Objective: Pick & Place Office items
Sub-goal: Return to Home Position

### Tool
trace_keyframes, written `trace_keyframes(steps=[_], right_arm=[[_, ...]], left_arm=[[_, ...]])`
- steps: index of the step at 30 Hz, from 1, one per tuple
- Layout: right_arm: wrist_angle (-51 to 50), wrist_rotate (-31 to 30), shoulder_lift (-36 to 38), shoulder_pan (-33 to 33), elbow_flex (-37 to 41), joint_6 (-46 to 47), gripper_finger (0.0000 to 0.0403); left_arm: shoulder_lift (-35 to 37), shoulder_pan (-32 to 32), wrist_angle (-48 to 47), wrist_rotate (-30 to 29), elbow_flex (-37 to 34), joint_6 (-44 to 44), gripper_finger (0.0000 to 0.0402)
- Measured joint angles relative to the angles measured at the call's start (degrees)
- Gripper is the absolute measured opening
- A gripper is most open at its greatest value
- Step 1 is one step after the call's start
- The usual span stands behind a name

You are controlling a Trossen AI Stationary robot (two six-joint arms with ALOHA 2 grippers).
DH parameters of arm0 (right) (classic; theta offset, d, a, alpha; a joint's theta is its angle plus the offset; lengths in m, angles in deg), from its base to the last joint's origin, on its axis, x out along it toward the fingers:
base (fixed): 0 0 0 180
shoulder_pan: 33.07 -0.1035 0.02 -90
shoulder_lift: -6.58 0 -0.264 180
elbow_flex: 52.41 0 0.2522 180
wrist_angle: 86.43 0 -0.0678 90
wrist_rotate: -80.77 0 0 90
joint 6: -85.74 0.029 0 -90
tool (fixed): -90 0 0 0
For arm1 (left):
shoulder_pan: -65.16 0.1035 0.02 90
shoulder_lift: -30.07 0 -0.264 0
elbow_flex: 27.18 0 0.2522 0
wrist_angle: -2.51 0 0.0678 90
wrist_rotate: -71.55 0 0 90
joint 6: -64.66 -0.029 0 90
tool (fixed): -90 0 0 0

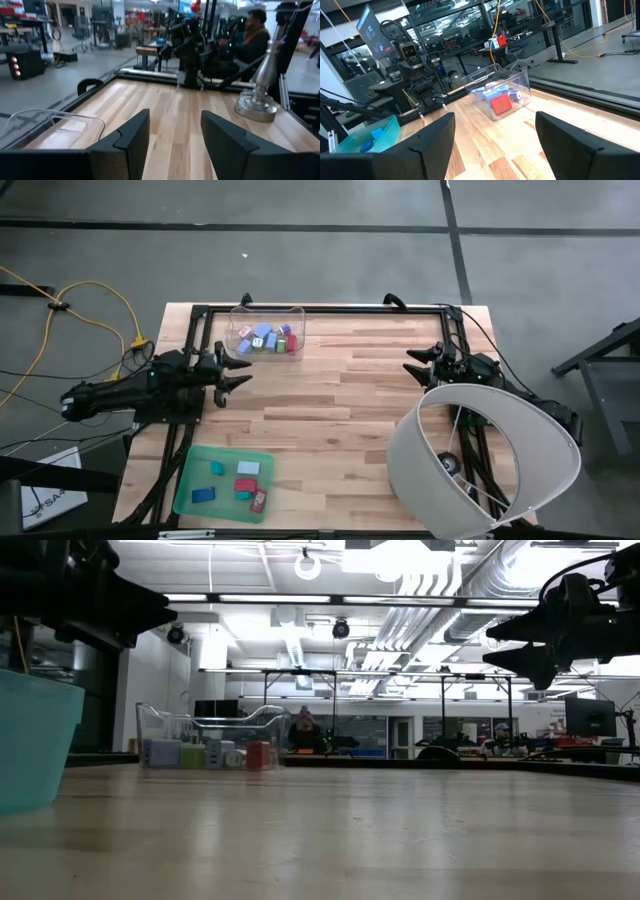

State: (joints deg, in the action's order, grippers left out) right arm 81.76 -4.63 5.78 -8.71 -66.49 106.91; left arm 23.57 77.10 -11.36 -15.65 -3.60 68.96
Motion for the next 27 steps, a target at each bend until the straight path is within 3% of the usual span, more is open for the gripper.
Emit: trace_keyframes(steps=[9, 16, 27], right_arm=[[0.0, 0.0, 0.0, 0.0, 0.0, 0.0, 0.0263], [0.0, 0.0, 0.0, 0.0, 0.0, 0.0, 0.0263], [0.0, 0.0, 0.0, 0.0, 0.0, 0.0, 0.0263]], left_arm=[[6.4, 0.0, 4.5, -0.1, -5.8, -0.2, 0.0172], [6.3, 0.0, 9.2, -0.2, -7.9, -0.4, 0.0172], [6.3, 0.0, 6.2, 0.0, -8.0, -1.5, 0.0172]])
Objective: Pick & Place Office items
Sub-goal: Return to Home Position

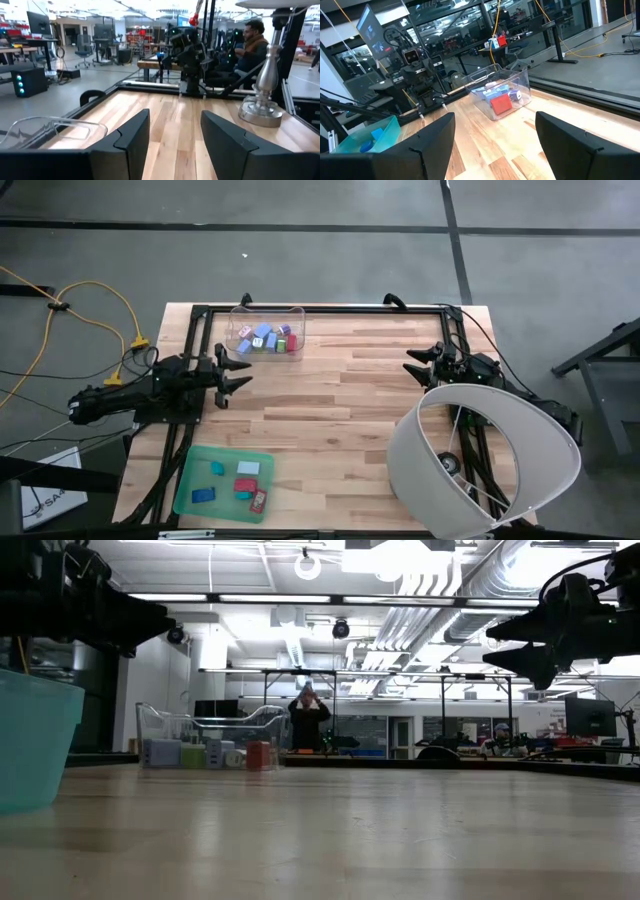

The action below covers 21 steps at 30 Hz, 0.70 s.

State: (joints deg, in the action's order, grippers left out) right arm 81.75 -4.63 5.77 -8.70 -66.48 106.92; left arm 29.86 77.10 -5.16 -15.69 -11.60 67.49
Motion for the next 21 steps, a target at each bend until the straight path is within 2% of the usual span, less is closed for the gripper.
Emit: trace_keyframes(steps=[16, 21], right_arm=[[0.0, 0.0, 0.0, 0.0, 0.0, 0.0, 0.0263], [0.0, 0.0, 0.0, 0.0, 0.0, 0.0, 0.0263]], left_arm=[[0.0, -0.1, -1.2, 0.1, -1.3, -1.6, 0.0172], [-0.1, -0.1, -5.5, 0.6, -1.4, -2.1, 0.0172]])
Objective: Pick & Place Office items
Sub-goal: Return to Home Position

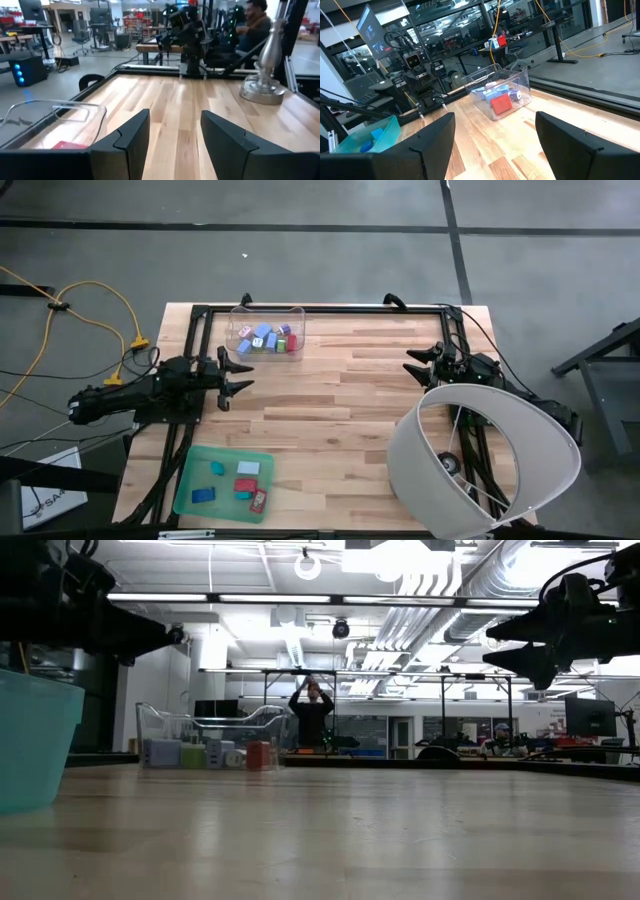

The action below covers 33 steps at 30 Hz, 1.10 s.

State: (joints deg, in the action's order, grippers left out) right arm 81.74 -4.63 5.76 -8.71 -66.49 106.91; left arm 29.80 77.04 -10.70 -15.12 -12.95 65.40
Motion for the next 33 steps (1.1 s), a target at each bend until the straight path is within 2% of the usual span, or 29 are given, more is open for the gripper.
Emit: trace_keyframes(steps=[7, 33], right_arm=[[0.0, 0.0, 0.0, 0.0, 0.0, 0.0, 0.0263], [0.0, 0.0, 0.0, 0.0, 0.0, 0.0, 0.0263]], left_arm=[[-0.3, -0.1, 0.6, 2.4, 0.0, -2.0, 0.0172], [-0.3, 0.0, 0.7, 2.2, 0.0, -2.2, 0.0172]])
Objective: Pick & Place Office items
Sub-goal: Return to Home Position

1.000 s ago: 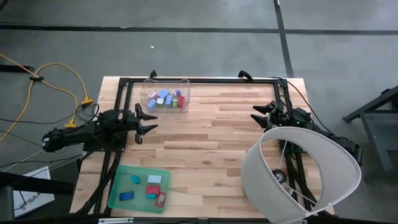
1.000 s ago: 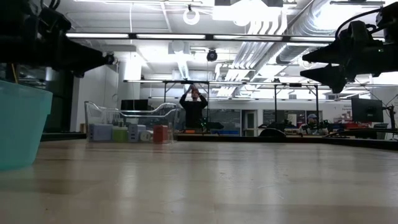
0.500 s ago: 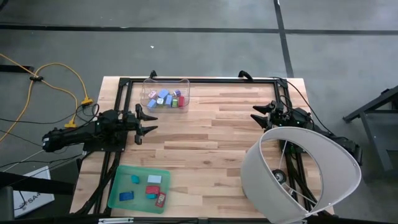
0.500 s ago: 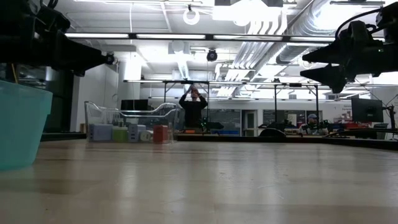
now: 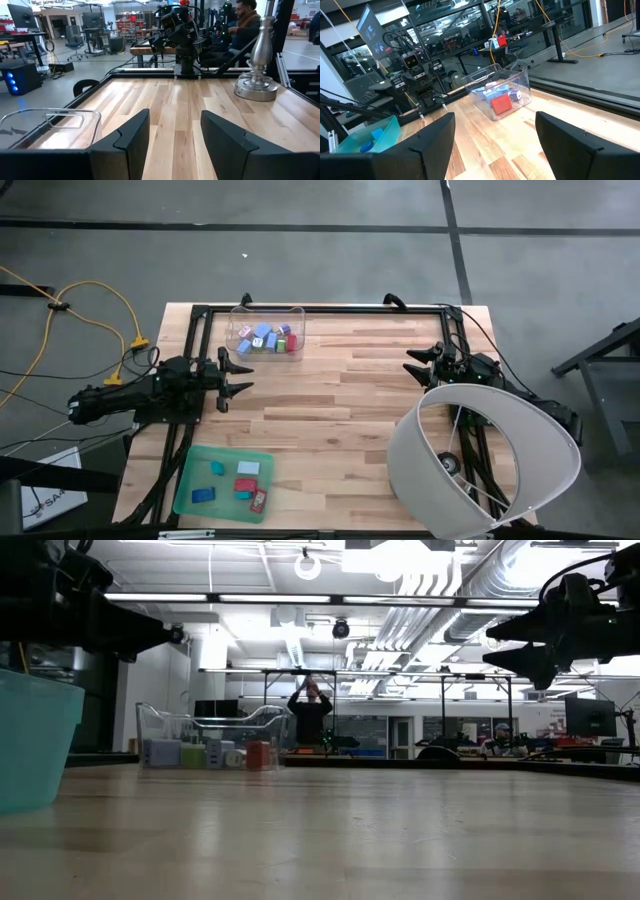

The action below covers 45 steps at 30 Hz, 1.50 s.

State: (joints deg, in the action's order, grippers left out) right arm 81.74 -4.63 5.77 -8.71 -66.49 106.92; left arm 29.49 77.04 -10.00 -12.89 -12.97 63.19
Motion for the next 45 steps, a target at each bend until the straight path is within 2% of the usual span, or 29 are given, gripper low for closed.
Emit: trace_keyframes(steps=[10, 23, 45], right_arm=[[0.0, 0.0, 0.0, 0.0, 0.0, 0.0, 0.0263], [0.0, 0.0, 0.0, 0.0, 0.0, 0.0, 0.0263], [0.0, 0.0, 0.0, 0.0, 0.0, 0.0, 0.0263]], left_arm=[[0.0, 0.0, 0.0, -0.1, 0.0, -6.9, 0.0172], [0.0, 0.0, 0.0, 0.0, 0.0, -1.5, 0.0172], [0.0, 0.0, 0.0, 0.0, 0.0, -1.5, 0.0172]])
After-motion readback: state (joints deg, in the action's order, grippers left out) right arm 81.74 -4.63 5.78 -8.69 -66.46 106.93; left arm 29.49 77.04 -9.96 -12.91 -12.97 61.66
